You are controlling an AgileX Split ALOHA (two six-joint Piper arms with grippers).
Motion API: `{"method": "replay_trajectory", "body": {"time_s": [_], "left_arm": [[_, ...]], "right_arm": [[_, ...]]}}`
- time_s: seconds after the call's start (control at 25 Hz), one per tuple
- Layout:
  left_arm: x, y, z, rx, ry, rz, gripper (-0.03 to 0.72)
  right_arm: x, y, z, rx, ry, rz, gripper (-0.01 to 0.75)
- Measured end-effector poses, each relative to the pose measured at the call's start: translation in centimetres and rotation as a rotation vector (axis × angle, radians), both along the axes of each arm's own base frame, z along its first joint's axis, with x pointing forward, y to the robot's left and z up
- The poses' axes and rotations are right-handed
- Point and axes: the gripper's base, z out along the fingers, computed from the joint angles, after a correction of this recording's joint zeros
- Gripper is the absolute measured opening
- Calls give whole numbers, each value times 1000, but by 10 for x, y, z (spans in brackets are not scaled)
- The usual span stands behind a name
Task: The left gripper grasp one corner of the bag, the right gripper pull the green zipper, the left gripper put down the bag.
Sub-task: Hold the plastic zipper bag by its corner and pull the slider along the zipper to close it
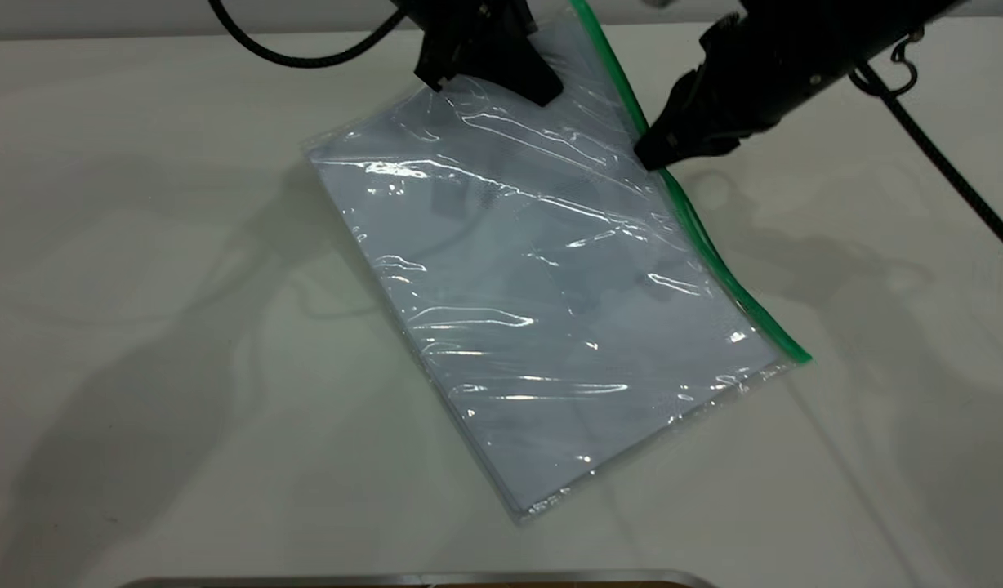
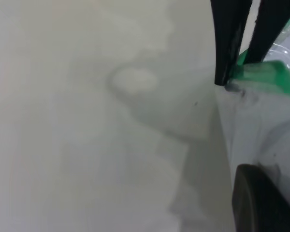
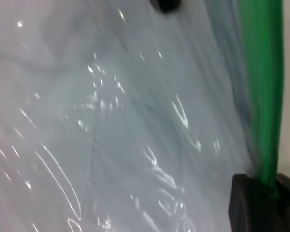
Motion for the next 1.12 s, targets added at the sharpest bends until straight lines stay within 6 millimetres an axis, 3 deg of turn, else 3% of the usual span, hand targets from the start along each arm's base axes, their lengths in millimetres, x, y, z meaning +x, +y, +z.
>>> {"method": "replay_trajectory", "body": {"time_s": [0.56,1.12], "left_arm": [[12,26,3,-3,18,64,53],[22,50,4,-13,41,136,53]], "right_arm": [[1,-10,-9,-63,-9,-20,78],[7,-53,-13,-12,61,-151,84]]}}
